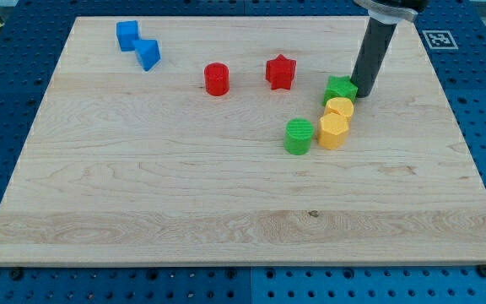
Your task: Move the red blocks towards the center of the board
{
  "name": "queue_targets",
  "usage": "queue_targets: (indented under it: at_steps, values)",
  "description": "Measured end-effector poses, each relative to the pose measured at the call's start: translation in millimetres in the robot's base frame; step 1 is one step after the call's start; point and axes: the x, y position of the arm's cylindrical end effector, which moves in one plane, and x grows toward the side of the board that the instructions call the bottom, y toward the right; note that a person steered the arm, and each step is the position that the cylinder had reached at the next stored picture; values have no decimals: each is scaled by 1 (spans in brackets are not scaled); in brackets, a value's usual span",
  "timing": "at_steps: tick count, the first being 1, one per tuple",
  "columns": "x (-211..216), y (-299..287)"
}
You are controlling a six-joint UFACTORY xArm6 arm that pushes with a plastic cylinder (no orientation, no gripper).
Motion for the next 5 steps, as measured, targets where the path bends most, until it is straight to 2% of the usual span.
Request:
queue_targets:
  at_steps: [1, 2, 3, 5]
  values:
    - [-6, 15]
    - [-32, 14]
    - [-74, -26]
    - [-54, -80]
